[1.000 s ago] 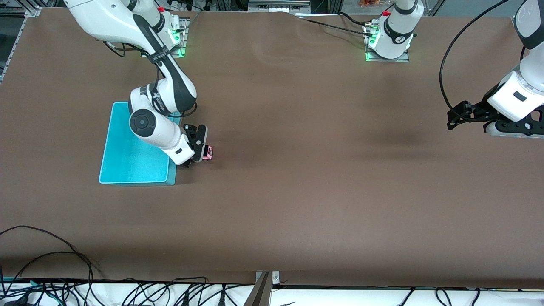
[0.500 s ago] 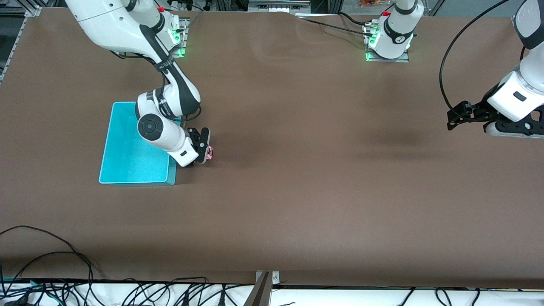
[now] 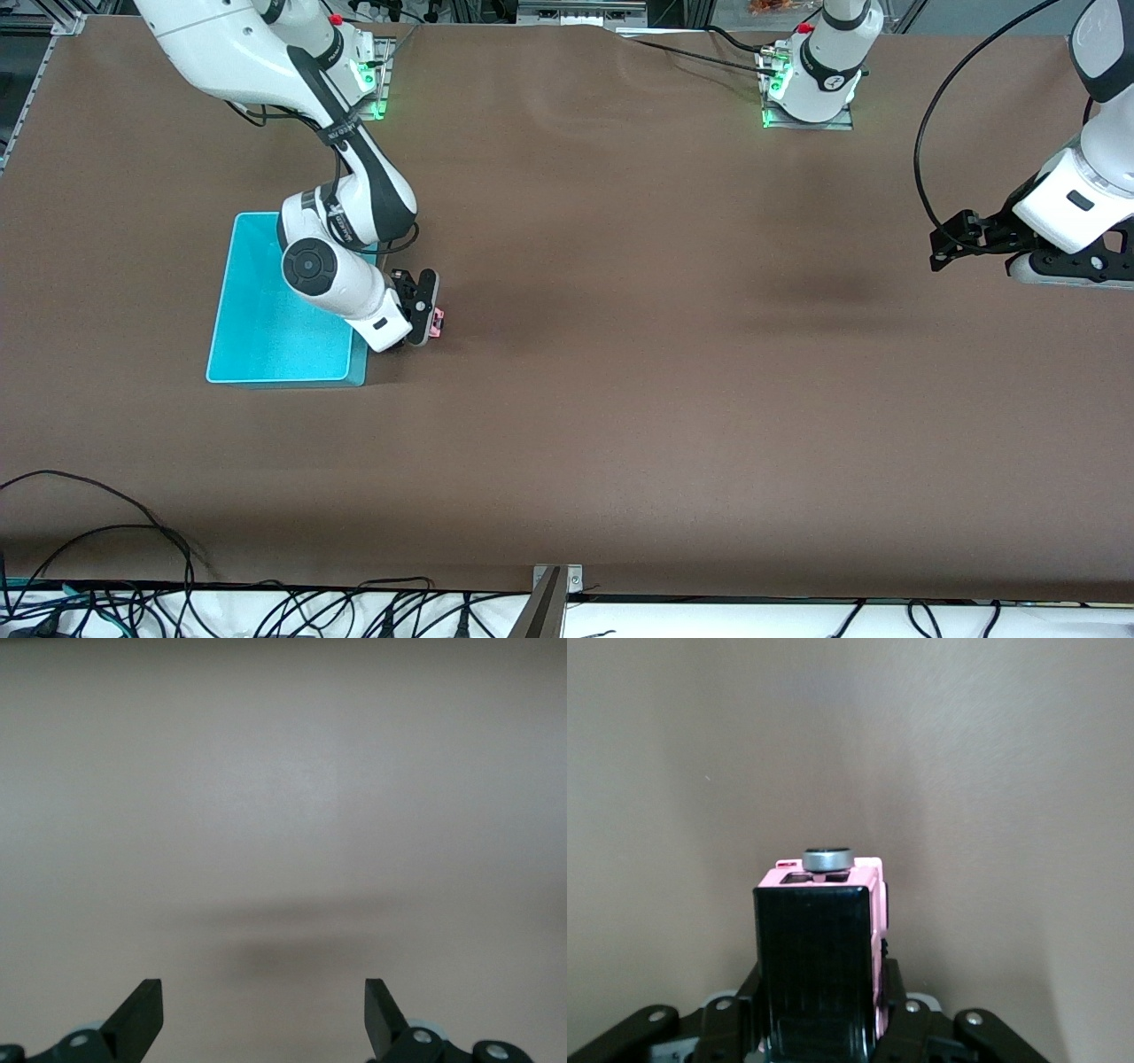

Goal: Wind and store pink jeep toy

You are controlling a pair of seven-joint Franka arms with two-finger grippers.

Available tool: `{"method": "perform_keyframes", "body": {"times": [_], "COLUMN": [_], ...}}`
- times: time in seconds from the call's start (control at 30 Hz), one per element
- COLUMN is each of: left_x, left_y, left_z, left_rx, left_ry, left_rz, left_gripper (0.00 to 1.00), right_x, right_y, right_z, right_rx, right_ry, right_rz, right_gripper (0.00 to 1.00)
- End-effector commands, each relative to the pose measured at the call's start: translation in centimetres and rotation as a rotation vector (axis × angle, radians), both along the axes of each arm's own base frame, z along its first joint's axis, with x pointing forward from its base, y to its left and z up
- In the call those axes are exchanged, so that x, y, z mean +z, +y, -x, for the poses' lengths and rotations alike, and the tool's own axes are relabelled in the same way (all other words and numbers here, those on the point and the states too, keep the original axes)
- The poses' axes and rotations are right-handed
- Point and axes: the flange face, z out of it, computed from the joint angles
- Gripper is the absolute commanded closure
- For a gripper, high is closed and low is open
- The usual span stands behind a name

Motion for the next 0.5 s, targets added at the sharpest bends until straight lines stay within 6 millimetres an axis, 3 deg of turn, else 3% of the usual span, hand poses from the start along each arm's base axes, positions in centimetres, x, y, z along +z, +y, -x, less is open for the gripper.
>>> {"method": "perform_keyframes", "body": {"times": [0.0,0.23,0.33,0.47], "left_x": [0.5,0.6,0.6,0.6], "left_y": [-0.2,-0.4,-0.4,-0.4], "left_z": [0.4,0.5,0.5,0.5], "left_rx": [-0.006,-0.011,-0.009,-0.011], "left_ry": [-0.003,-0.005,-0.005,-0.005], "left_rz": [0.009,0.009,0.009,0.009], "left_gripper": [0.00,0.00,0.00,0.00], "right_x": [7.7,14.2,17.1,19.2], "right_y": [1.3,-0.5,-3.2,-8.4], "right_z": [-2.3,-3.8,-4.2,-4.6], "right_rx": [-0.022,-0.018,-0.002,0.062], "right_ry": [0.048,0.160,0.187,0.213], "right_rz": [0.018,0.051,0.049,-0.001], "right_gripper": [0.76,0.76,0.76,0.76]}}
